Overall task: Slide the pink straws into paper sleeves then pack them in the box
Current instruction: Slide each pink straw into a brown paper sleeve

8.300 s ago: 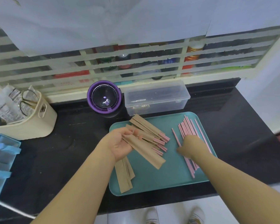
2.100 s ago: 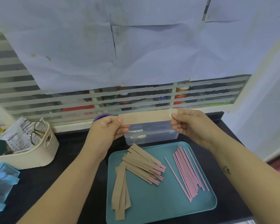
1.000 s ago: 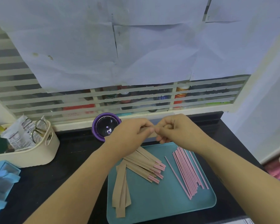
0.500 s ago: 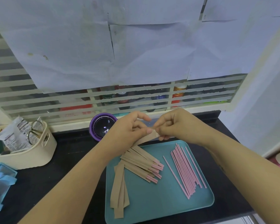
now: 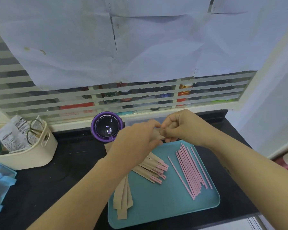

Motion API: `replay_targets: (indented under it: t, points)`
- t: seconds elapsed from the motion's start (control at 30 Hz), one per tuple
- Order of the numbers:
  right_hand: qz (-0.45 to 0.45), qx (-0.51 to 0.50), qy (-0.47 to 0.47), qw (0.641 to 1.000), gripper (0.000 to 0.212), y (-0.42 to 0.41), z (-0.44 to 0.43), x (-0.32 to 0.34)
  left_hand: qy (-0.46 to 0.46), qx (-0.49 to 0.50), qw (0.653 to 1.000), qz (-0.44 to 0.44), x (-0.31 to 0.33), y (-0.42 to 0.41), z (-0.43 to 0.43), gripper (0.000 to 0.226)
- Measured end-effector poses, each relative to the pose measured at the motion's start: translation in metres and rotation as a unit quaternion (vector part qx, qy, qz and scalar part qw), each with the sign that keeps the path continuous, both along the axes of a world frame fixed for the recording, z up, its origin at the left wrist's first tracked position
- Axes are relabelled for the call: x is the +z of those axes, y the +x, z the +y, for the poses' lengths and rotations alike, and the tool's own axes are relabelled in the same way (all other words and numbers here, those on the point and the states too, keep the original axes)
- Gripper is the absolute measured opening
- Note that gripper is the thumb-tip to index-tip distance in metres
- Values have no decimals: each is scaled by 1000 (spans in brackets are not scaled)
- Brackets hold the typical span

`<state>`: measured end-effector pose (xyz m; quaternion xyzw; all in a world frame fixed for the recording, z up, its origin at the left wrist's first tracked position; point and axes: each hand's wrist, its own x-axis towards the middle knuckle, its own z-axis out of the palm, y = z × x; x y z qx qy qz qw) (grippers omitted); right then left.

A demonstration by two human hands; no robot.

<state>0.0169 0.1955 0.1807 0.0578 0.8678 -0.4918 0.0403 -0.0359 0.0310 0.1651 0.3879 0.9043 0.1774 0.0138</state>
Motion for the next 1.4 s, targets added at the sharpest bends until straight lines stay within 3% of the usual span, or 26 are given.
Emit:
replay_targets:
  t: [0.17, 0.23, 0.3, 0.4, 0.53, 0.7, 0.83, 0.97, 1.0, 1.07, 1.1, 1.27, 1.4]
  points:
    - [-28, -28, -47, 998, 8, 3, 12, -33, 101, 42, 974, -198, -16, -8, -7, 7]
    - [-69, -56, 3, 996, 9, 4, 22, -62, 125, 55, 960, -243, -22, -8, -13, 5]
    - [-143, -69, 117, 980, 12, 7, 31, -102, 153, 75, 945, -279, -28, -7, -19, 4]
    - [-230, -52, 249, 939, 25, 18, 28, -162, 173, 101, 933, -300, -35, -8, -24, 5]
    - [-244, -46, 353, 902, 22, 24, 15, -200, 161, 114, 930, -311, -44, -10, -29, 5]
    - [-242, -35, 375, 894, 26, 19, 11, -213, 173, 128, 920, -327, -52, -8, -35, 3]
    - [-230, -64, 289, 927, 31, 17, 9, -205, 179, 139, 915, -334, -56, -8, -38, 4]
    - [-123, -199, 25, 972, 25, 5, 12, -151, 208, 163, 885, -383, -58, -8, -40, 11]
    - [-89, -238, -104, 962, 26, 2, 14, -130, 221, 172, 871, -404, -57, -9, -40, 13]
    - [-26, -256, -395, 882, 26, -1, 13, -87, 241, 190, 847, -434, -57, -9, -39, 14]
    - [5, -245, -468, 849, 25, -1, 13, -70, 249, 195, 839, -443, -56, -10, -38, 14]
    - [69, -184, -410, 891, 20, -2, 5, -20, 266, 196, 827, -455, -47, -11, -29, 15]
    - [134, -191, -294, 927, 22, 1, -4, -7, 260, 180, 836, -449, -36, -11, -18, 17]
